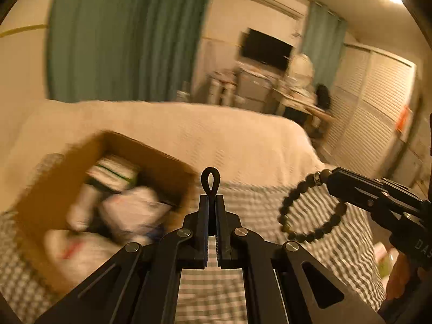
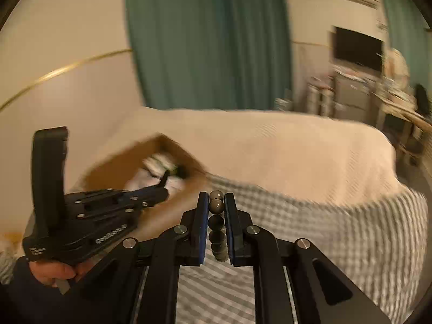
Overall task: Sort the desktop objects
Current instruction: 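Carry hair tie and bead bracelet into the cardboard box and release both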
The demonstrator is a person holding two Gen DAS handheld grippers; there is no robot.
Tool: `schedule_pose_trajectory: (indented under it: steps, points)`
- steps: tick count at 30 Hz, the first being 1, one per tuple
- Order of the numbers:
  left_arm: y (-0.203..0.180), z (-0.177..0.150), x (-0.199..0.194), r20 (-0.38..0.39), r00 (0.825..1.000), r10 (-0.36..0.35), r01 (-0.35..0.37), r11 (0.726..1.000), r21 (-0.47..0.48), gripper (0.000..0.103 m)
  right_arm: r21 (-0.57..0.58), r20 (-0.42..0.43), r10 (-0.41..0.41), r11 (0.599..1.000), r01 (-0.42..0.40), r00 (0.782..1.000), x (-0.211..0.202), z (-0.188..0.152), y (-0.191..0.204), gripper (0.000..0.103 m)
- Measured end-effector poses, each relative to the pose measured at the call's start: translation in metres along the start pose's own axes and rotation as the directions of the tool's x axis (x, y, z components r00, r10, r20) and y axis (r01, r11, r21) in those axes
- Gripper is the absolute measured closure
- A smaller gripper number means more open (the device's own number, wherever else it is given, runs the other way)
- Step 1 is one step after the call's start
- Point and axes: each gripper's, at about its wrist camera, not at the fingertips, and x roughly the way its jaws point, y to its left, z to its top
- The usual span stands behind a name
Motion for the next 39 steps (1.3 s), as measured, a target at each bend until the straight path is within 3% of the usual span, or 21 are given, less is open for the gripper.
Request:
schedule_pose_trajectory:
  steps: [6, 10, 13, 14, 15, 16, 17, 19, 21, 24, 26, 30, 32, 36, 39]
  points:
    - [0.075, 0.001, -0.01, -0.08, 0.982, 0.174, -0.177, 0.984, -0.036, 0.099, -0.06, -0.024, 0.119, 0.991, -0.121, 0.993, 0.05, 0.038, 0.063, 0.092]
    - [0.106, -0.013, 0.0, -0.139, 0.96, 0.242, -0.248, 0.968, -0.032, 0.099, -0.084, -0.076, 0.086, 0.992, -0.092, 0.993, 0.097, 0.043, 0.092, 0.092]
    - [0.113, -0.02, 0.005, -0.153, 0.959, 0.24, -0.25, 0.967, -0.049, 0.092, -0.069, -0.08, 0.061, 0.995, -0.067, 0.995, 0.113, 0.043, 0.102, 0.091]
    - [0.112, -0.02, 0.005, -0.155, 0.959, 0.238, -0.248, 0.967, -0.05, 0.079, -0.063, -0.073, 0.054, 0.996, -0.059, 0.996, 0.113, 0.044, 0.1, 0.081]
    - [0.113, -0.02, 0.004, -0.155, 0.959, 0.238, -0.248, 0.967, -0.05, 0.056, -0.055, -0.062, 0.04, 0.998, -0.043, 0.997, 0.11, 0.045, 0.099, 0.069]
    - [0.112, -0.018, 0.003, -0.145, 0.961, 0.236, -0.245, 0.968, -0.049, 0.044, -0.046, -0.046, 0.03, 0.998, -0.032, 0.999, 0.104, 0.047, 0.095, 0.049]
    - [0.112, -0.015, 0.004, -0.123, 0.965, 0.232, -0.24, 0.97, -0.046, 0.029, -0.033, -0.023, 0.032, 0.999, -0.033, 0.999, 0.098, 0.049, 0.091, 0.044]
    - [0.108, -0.01, -0.003, -0.077, 0.969, 0.236, -0.239, 0.97, -0.042, 0.02, -0.019, -0.021, 0.035, 0.999, -0.035, 0.999, 0.093, 0.054, 0.086, 0.044]
    - [0.103, -0.007, -0.009, -0.057, 0.97, 0.235, -0.238, 0.97, -0.044, 0.002, -0.014, -0.012, -0.005, 1.0, 0.005, 1.0, 0.081, 0.054, 0.078, 0.044]
    - [0.088, -0.012, -0.022, -0.017, 0.969, 0.247, -0.247, 0.967, -0.068, 0.0, -0.012, -0.005, -0.108, 0.994, 0.108, 0.994, 0.064, 0.04, 0.063, 0.029]
    - [0.077, -0.023, -0.023, -0.01, 0.966, 0.258, -0.258, 0.963, -0.079, 0.0, 0.001, -0.01, -0.165, 0.986, 0.165, 0.986, 0.056, 0.019, 0.052, 0.011]
    - [0.056, -0.046, -0.016, -0.022, 0.953, 0.303, -0.304, 0.949, -0.08, 0.0, 0.056, -0.111, -0.304, 0.949, 0.311, 0.946, 0.059, -0.044, 0.02, 0.004]
    - [0.042, -0.056, -0.011, -0.015, 0.946, 0.324, -0.324, 0.945, -0.045, 0.0, 0.071, -0.144, -0.378, 0.918, 0.391, 0.914, 0.06, -0.064, 0.009, 0.001]
    - [0.024, -0.062, -0.004, -0.041, 0.933, 0.357, -0.356, 0.934, 0.04, 0.0, 0.114, -0.183, -0.35, 0.921, 0.374, 0.919, 0.055, -0.081, -0.002, 0.001]
    - [0.02, -0.064, -0.008, -0.021, 0.935, 0.354, -0.354, 0.935, 0.033, 0.0, 0.114, -0.158, -0.359, 0.919, 0.378, 0.92, 0.048, -0.08, 0.0, 0.001]
